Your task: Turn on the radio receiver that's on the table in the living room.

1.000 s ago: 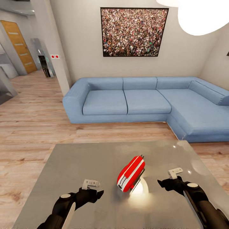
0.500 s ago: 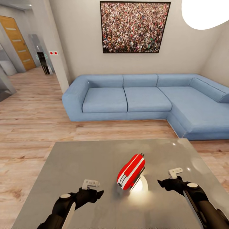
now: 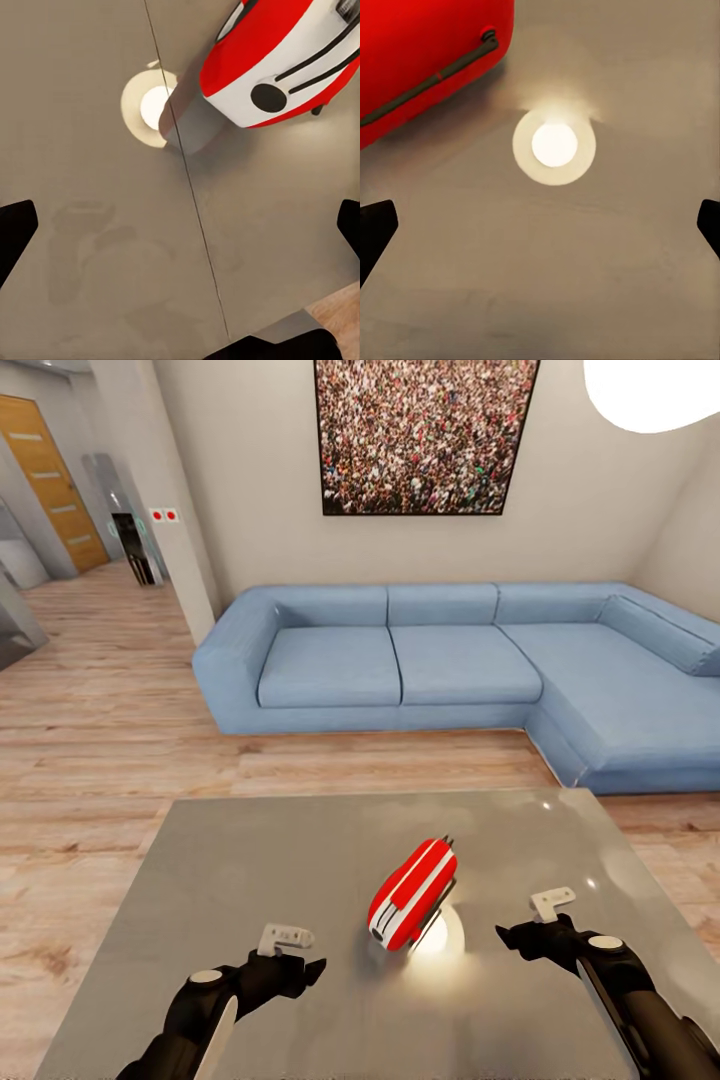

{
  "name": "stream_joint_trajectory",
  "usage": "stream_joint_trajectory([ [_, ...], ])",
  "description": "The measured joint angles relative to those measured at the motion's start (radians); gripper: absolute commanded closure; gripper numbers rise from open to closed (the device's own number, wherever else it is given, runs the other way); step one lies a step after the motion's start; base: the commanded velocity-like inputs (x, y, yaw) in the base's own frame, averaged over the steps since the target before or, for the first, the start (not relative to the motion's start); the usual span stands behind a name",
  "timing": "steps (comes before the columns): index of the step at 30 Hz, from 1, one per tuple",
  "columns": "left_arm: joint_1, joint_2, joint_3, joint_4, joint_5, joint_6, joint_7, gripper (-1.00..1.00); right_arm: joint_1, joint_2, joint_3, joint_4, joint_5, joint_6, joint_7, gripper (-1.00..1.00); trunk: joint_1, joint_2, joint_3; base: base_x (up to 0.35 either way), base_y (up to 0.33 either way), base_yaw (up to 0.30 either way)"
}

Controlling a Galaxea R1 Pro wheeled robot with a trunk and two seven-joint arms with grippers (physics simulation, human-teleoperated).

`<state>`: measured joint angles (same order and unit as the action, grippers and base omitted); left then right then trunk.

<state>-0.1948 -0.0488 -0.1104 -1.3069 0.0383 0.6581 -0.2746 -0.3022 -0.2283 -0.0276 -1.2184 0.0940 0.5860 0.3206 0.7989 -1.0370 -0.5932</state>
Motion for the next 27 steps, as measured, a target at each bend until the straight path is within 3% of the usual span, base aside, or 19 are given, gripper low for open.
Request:
stream_joint_trajectory([
  [27, 0.0, 0.001, 0.0, 0.0, 0.002, 0.0, 0.0, -1.0, 0.0, 0.0, 0.0, 0.002, 0.0, 0.001, -0.001, -1.0, 0.0, 0.0, -0.043, 0.0, 0.0, 0.0],
])
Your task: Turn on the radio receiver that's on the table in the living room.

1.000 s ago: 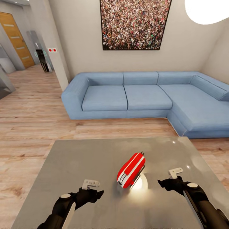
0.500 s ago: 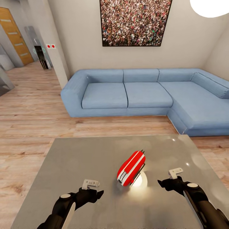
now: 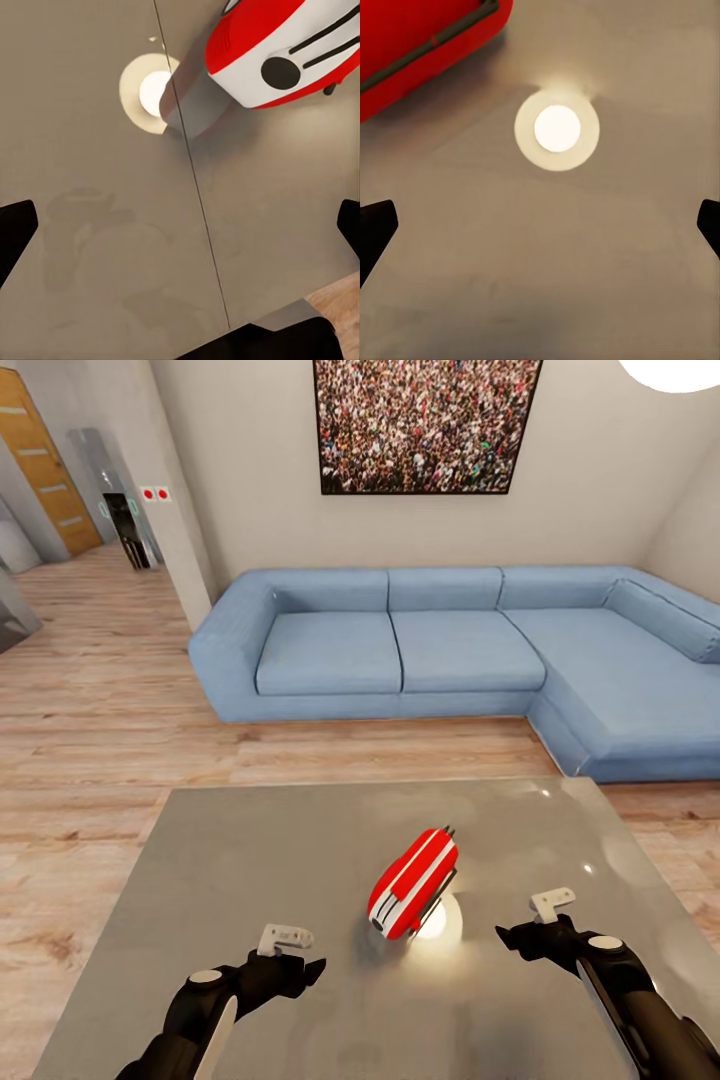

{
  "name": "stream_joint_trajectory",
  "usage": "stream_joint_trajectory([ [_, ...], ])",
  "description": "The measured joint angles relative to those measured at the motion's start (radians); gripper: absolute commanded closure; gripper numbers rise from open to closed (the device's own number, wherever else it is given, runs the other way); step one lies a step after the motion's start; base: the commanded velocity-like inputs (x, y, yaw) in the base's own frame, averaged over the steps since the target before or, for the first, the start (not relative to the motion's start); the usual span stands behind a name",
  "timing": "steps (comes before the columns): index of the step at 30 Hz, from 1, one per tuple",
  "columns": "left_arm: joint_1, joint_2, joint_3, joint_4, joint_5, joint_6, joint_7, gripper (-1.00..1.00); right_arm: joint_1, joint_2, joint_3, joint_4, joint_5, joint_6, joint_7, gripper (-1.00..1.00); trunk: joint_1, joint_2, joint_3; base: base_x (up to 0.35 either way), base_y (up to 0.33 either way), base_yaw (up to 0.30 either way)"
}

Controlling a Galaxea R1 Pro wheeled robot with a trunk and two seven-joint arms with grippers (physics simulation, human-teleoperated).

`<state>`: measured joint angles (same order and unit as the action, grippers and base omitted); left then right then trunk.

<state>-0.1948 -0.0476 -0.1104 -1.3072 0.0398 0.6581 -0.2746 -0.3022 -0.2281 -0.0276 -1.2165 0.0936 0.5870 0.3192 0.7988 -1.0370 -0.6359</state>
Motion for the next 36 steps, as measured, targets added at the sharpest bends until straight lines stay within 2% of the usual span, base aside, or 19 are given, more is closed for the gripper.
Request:
stream_joint_trajectory([
  [36, 0.0, 0.002, 0.0, -0.001, 0.003, 0.0, -0.002, -1.0, 0.0, 0.0, 0.001, 0.0, -0.001, 0.008, 0.008, -1.0, 0.0, 0.0, -0.003, 0.0, 0.0, 0.0],
])
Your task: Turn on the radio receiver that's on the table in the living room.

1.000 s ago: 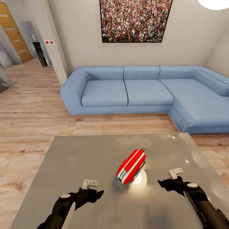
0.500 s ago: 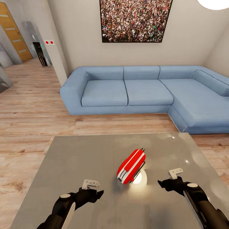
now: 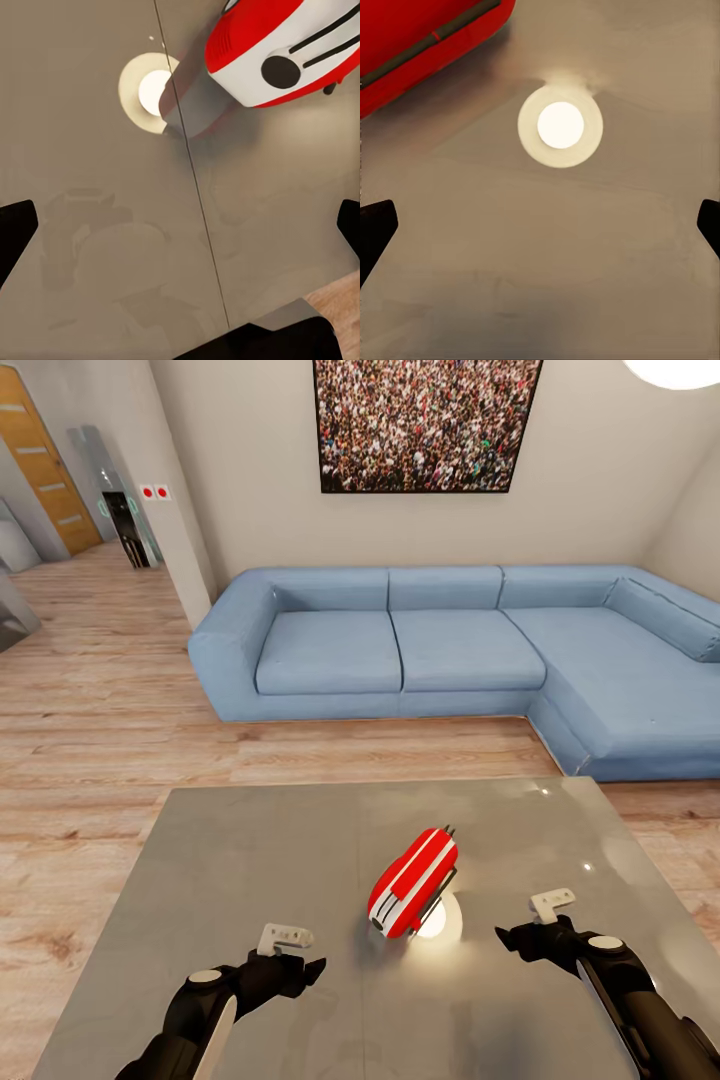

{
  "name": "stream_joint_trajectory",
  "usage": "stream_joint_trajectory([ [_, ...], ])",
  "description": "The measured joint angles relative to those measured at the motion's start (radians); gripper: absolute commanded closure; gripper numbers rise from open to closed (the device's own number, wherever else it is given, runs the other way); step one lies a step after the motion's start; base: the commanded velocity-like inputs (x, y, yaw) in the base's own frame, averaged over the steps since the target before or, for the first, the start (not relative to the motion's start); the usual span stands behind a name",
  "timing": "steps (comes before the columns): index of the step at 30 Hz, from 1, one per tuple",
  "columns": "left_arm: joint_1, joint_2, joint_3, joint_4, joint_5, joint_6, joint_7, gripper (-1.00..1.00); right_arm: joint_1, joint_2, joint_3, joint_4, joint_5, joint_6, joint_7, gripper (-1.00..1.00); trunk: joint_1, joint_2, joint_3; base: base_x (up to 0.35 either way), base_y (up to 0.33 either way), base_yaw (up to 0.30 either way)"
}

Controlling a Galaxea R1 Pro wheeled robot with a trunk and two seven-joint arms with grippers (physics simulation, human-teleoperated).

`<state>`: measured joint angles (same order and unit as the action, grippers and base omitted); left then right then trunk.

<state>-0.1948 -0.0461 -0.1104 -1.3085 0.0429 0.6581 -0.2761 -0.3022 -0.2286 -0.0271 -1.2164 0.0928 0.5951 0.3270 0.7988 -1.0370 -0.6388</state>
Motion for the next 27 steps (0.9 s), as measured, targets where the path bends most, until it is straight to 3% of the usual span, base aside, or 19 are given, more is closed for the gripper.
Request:
stream_joint_trajectory([
  [17, 0.0, 0.0, 0.0, 0.0, 0.002, 0.0, 0.0, -1.0, 0.0, 0.0, -0.001, 0.0, 0.002, -0.006, 0.0, -1.0, 0.0, 0.0, -0.026, 0.0, 0.0, 0.0],
  [27, 0.0, 0.0, 0.0, 0.0, 0.002, 0.0, 0.0, -1.0, 0.0, 0.0, -0.001, 0.0, 0.002, -0.001, -0.008, -1.0, 0.0, 0.0, -0.028, 0.0, 0.0, 0.0],
])
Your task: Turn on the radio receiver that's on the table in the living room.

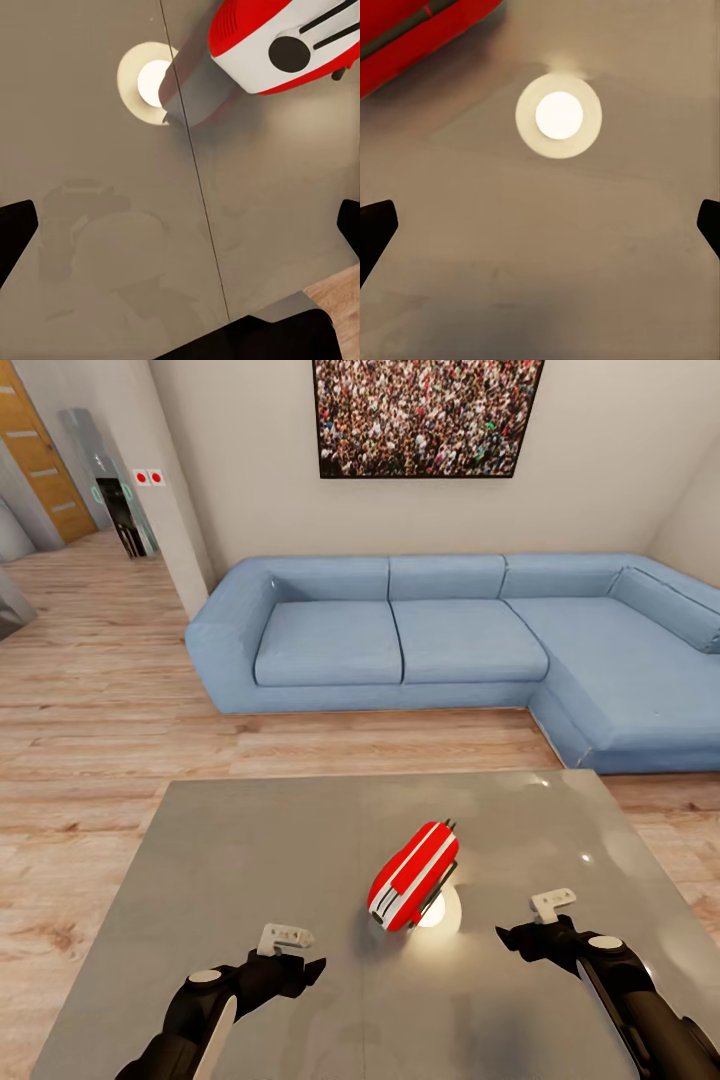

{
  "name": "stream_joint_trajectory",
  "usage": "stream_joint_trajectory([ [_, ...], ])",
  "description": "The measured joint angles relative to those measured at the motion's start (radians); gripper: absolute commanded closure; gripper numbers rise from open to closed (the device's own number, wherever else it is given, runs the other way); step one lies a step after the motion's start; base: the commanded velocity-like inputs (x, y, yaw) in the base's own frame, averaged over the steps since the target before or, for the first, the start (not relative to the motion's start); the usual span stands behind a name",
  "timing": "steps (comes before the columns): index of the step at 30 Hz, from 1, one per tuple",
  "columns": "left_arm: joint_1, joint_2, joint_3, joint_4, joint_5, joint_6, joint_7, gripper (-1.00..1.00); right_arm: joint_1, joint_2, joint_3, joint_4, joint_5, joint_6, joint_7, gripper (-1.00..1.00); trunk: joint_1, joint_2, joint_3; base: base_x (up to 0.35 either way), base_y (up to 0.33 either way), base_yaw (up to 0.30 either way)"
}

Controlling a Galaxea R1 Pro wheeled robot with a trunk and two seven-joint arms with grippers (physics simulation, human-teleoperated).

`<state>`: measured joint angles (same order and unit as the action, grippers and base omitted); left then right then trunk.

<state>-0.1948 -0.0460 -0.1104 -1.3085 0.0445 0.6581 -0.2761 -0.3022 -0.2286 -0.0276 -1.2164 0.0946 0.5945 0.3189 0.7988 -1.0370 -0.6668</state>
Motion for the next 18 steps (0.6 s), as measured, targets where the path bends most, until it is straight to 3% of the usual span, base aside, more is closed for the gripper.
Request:
stream_joint_trajectory([
  [18, 0.0, 0.0, 0.0, 0.0, 0.0, 0.0, 0.0, -1.0, 0.0, 0.0, 0.0, 0.0, -0.001, 0.001, -0.002, -1.0, 0.0, 0.0, -0.008, 0.0, 0.0, 0.0],
])
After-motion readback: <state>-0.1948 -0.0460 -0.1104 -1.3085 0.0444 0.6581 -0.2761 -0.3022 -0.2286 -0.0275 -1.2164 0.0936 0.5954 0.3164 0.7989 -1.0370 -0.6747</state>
